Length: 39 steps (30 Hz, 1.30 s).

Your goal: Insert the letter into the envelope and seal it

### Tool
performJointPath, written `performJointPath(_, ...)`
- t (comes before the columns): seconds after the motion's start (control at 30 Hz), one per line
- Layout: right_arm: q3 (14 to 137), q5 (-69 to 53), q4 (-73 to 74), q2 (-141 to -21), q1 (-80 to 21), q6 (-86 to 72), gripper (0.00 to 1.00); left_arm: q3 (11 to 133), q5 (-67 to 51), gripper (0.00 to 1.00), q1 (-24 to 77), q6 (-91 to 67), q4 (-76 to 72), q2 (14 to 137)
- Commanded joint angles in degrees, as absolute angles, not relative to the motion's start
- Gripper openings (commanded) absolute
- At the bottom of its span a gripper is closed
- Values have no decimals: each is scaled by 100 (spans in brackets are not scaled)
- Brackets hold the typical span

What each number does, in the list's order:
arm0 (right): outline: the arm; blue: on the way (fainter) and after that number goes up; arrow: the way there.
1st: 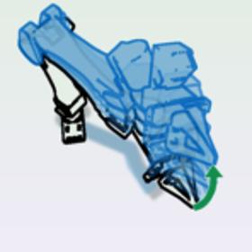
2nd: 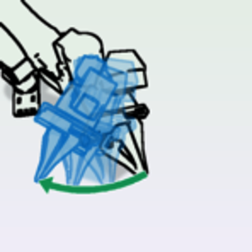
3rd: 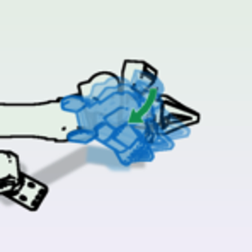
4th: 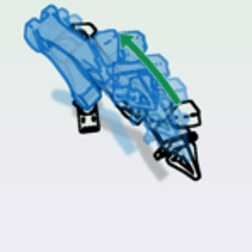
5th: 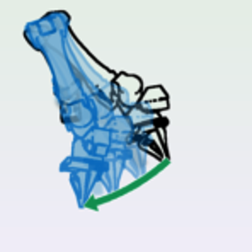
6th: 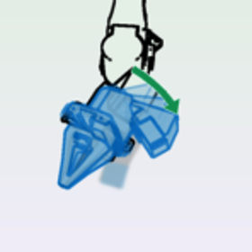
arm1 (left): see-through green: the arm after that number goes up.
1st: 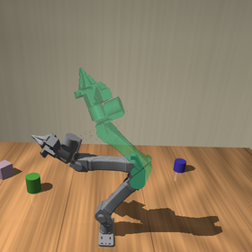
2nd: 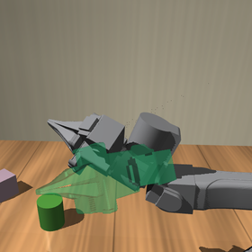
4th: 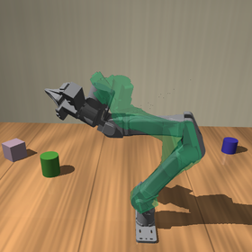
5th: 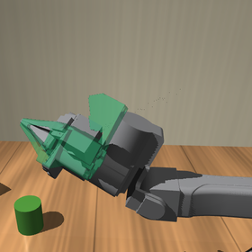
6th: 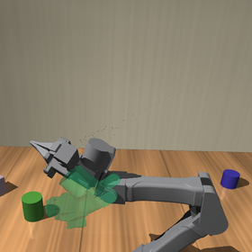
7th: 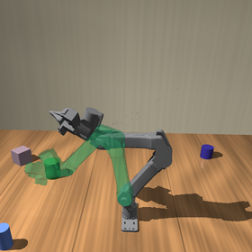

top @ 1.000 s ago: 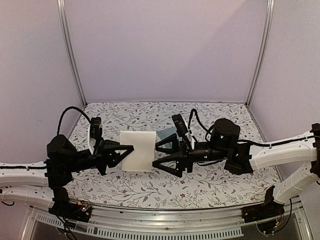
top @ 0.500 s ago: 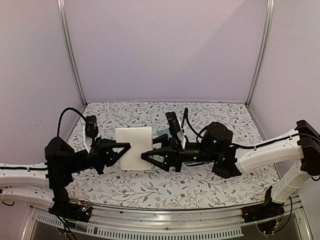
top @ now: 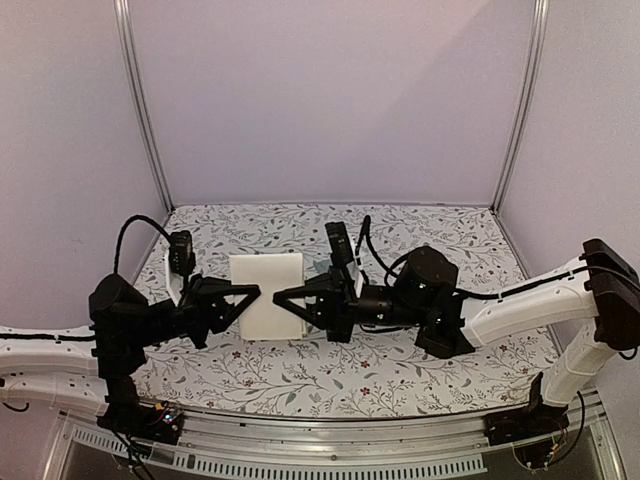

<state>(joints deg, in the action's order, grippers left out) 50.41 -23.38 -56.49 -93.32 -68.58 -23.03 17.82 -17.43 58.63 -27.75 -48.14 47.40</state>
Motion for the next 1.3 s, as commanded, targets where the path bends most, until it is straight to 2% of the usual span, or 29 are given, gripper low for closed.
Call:
performJointPath(0.0, 5098, -2130, -5801, -9336, -6908, -2262, 0, 1718, -1674, 0, 5923, -2800, -4964, 4779)
performJointPath(0.07, 5030, -2003, -5780, -9288, -6908, -2259, 0, 1742, -1634, 0, 5920, -2789, -4921, 4788)
performJointPath(0.13, 4951, -1835, -5732, -9237, -6908, -2246, 0, 1777, -1571, 5, 5923, -2775, -4808, 4805)
performJointPath(0.17, 4904, -1751, -5707, -9202, -6908, -2235, 0, 1810, -1518, 12, 5918, -2763, -4729, 4814)
performJointPath(0.27, 4767, -1429, -5516, -9067, -6908, -2159, 0, 1907, -1396, 48, 5916, -2690, -4482, 4835)
performJointPath(0.33, 4649, -1007, -5264, -8897, -6908, -2087, 0, 1944, -1289, 67, 5915, -2665, -4353, 4826)
performJointPath(0.43, 4419, -229, -4721, -8527, -6908, -1982, 0, 2048, -935, 88, 5917, -2629, -3991, 4833)
performJointPath(0.5, 4267, 482, -4342, -8294, -6908, -1931, 0, 2212, -444, 97, 5921, -2643, -3536, 4907)
performJointPath(0.57, 4078, 1092, -4051, -8044, -6908, -1916, 0, 2420, 69, 100, 5913, -2640, -3114, 5056)
performJointPath(0.73, 3675, 2518, -3435, -7601, -6908, -1916, 0, 2719, 1165, 100, 5912, -2597, -2664, 5664)
performJointPath(0.97, 3257, 4026, -3200, -7360, -6904, -1831, 0, 3445, 2063, 100, 5922, -2720, -2186, 7063)
performJointPath(1.1, 3152, 4383, -3166, -7354, -6770, -1591, 0, 4244, 2479, 98, 5998, -3091, -1782, 8220)
performJointPath(1.27, 2976, 4169, -3154, -7276, -6272, -1463, 0, 5703, 3302, 94, 6219, -3774, -748, 9750)
